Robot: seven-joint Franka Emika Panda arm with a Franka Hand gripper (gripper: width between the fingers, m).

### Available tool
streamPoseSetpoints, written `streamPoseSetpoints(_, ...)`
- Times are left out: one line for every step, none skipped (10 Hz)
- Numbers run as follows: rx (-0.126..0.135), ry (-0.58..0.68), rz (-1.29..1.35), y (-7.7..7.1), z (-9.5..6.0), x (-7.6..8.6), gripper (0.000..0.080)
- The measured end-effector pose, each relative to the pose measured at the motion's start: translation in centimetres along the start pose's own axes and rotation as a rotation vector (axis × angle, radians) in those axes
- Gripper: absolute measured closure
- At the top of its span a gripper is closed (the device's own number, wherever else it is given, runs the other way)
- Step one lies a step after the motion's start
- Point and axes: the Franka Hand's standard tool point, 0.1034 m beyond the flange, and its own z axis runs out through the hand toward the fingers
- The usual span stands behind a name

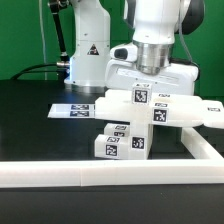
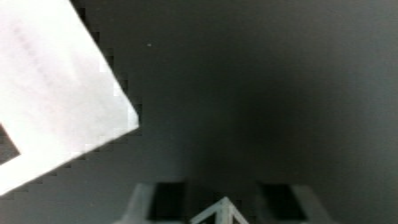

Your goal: Assemble chair

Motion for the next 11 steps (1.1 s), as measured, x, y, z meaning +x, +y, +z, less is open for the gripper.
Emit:
streamPoseSetpoints(0.003,0.001,0.001,-0.1,-0.1,0.2,0.0548)
streamPoseSetpoints(0.008,0.005,0.003,-0.3,-0.3,0.5,0.0358)
streamPoseSetpoints(0.009,0.006,0.003,-0.3,-0.4,0.6,0.023)
streamPoseSetpoints(0.008,0.005,0.003,-0.3,-0.3,0.6,0.023)
streamPoseSetpoints(0.008,0.005,0.003,-0.3,-0.3,0.6,0.0166)
streamPoseSetpoints(0.008,0.006,0.003,-0.3,-0.3,0.6,0.0155)
streamPoseSetpoints(0.013,0.01,-0.01,-0.4,-0.5,1.0,0.0155)
streamPoseSetpoints(0.023,0.019,-0.007,-0.8,-0.9,1.7,0.0151)
streamPoseSetpoints(0.034,0.028,-0.007,-1.2,-1.3,2.3,0.0151)
streamPoseSetpoints(0.036,0.035,-0.024,-1.1,-1.3,2.7,0.0151)
streamPoseSetpoints(0.034,0.051,-0.03,-0.8,-0.9,3.1,0.0151)
